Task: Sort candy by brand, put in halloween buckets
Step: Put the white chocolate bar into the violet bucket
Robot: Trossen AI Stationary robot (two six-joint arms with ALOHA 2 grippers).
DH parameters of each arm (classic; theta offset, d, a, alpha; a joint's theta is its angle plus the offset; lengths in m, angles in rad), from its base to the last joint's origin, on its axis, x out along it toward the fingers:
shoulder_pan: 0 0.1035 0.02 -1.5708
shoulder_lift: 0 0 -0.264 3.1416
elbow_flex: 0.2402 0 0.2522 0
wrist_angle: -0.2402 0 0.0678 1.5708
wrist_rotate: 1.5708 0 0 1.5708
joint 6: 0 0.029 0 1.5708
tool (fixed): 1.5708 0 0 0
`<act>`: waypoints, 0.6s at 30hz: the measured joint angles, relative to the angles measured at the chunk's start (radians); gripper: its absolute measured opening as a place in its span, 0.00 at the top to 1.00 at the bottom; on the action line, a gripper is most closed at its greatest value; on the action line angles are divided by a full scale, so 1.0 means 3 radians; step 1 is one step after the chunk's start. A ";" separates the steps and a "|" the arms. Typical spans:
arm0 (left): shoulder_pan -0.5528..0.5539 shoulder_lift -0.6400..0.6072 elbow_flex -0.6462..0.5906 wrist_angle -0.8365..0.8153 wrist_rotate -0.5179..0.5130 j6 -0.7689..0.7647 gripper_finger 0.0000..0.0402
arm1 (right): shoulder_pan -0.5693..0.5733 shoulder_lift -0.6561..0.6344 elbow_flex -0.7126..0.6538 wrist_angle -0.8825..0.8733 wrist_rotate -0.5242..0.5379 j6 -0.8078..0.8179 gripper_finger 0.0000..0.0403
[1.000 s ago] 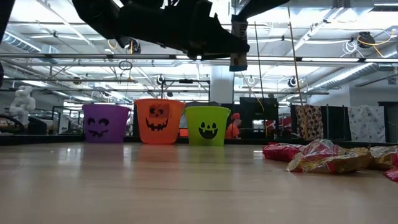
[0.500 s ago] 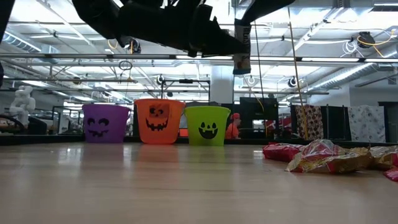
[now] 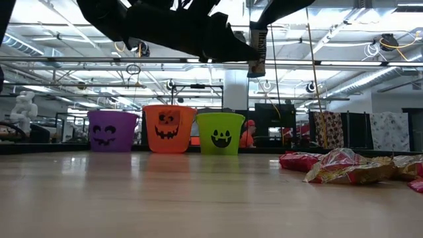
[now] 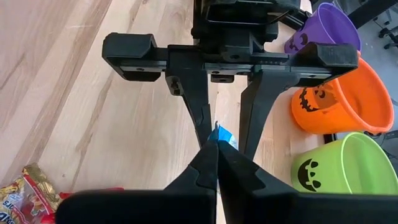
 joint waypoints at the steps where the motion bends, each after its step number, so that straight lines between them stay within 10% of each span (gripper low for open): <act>1: 0.0000 0.0000 0.0000 0.0001 0.0002 0.0000 0.70 | 0.0000 0.0000 0.0000 0.0000 0.0000 0.0000 1.00; 18: -0.0009 -0.0001 0.0000 0.0015 0.0087 0.0064 0.90 | 0.0000 0.0000 0.0000 0.0011 0.0048 0.0107 1.00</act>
